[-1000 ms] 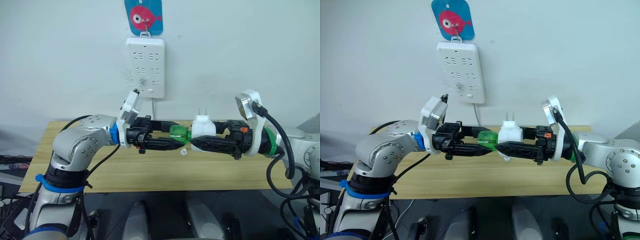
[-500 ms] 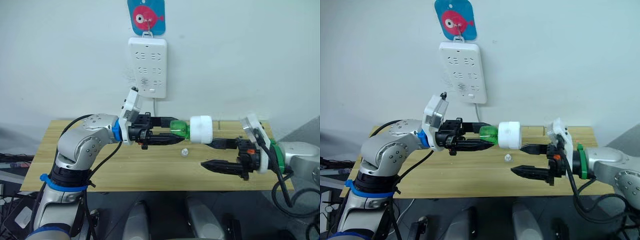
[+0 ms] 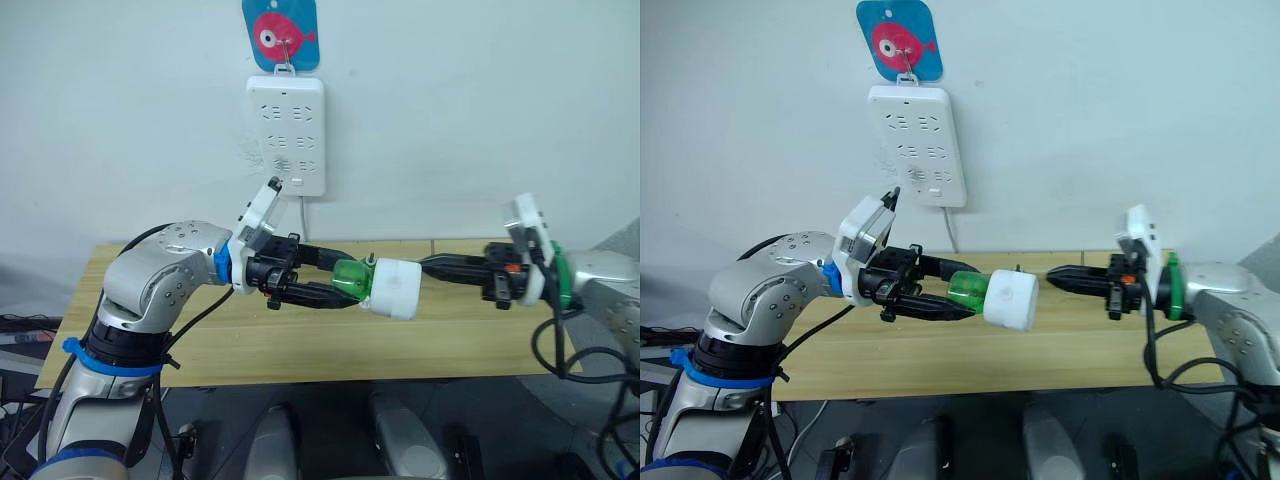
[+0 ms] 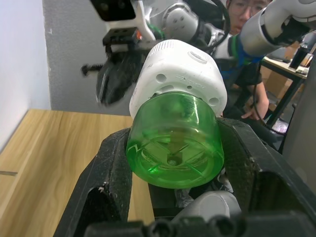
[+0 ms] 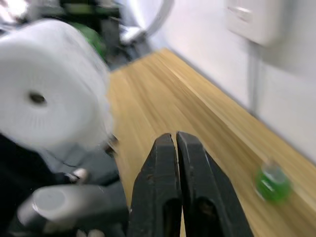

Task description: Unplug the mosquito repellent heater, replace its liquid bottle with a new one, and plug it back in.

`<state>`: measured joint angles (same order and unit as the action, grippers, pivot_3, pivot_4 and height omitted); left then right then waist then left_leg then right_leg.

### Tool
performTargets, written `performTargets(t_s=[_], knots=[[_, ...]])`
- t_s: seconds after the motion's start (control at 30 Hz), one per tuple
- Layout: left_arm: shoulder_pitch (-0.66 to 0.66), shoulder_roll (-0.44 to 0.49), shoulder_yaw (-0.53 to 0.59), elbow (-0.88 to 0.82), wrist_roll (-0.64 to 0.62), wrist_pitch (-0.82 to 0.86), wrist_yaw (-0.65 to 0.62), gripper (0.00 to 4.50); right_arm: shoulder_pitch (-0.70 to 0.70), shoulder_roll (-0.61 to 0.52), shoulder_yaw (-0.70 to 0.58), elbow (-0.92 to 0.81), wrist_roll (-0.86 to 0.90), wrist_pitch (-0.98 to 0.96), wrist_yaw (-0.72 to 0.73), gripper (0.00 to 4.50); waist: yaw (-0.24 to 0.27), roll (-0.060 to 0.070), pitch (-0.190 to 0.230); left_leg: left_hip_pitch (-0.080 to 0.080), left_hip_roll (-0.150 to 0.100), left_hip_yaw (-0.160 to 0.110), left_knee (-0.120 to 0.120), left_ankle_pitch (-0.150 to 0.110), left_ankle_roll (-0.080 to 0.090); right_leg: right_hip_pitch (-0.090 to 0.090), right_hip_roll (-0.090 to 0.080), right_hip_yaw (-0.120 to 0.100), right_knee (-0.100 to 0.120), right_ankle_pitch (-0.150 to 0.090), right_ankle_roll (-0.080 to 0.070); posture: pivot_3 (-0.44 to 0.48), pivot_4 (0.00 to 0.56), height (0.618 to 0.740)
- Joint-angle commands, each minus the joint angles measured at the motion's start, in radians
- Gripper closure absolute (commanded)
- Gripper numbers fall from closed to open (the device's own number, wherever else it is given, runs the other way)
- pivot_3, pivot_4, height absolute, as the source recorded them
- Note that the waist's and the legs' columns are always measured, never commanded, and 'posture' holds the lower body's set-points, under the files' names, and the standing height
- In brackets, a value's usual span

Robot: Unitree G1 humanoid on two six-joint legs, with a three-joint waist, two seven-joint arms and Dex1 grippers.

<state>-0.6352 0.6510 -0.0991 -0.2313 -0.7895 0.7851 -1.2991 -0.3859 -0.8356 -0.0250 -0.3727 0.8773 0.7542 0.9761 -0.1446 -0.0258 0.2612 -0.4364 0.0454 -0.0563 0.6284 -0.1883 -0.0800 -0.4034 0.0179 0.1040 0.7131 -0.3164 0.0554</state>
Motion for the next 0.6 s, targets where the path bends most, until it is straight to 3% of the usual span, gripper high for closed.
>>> performTargets(t_s=[0.03,0.3,0.6], knots=[[-0.019,-0.017,0.026,-0.011,-0.036,0.015,0.015,2.12,-0.029,0.030,0.022,-0.100,0.071,0.054,0.003,4.50,0.003,0.000,0.000,0.000,0.000,0.000,0.000,0.000,0.000,0.000,0.000,0.000,0.000,0.000,0.000,-0.212,0.237,0.723],[-0.015,-0.052,0.036,0.022,0.015,-0.042,0.075,2.12,-0.032,0.077,-0.036,-0.234,0.305,0.185,-0.132,4.50,0.006,0.000,0.000,-0.003,0.000,-0.003,0.000,0.000,0.000,0.000,-0.001,-0.003,-0.001,0.002,-0.004,-0.208,0.233,0.723],[-0.013,-0.066,0.006,0.062,0.116,-0.149,0.063,2.12,-0.121,0.075,-0.089,-0.219,0.511,0.213,-0.298,4.50,0.005,0.000,0.000,-0.002,0.000,-0.002,0.001,0.000,0.000,0.000,-0.001,-0.002,0.000,0.000,0.000,-0.215,0.226,0.723]])
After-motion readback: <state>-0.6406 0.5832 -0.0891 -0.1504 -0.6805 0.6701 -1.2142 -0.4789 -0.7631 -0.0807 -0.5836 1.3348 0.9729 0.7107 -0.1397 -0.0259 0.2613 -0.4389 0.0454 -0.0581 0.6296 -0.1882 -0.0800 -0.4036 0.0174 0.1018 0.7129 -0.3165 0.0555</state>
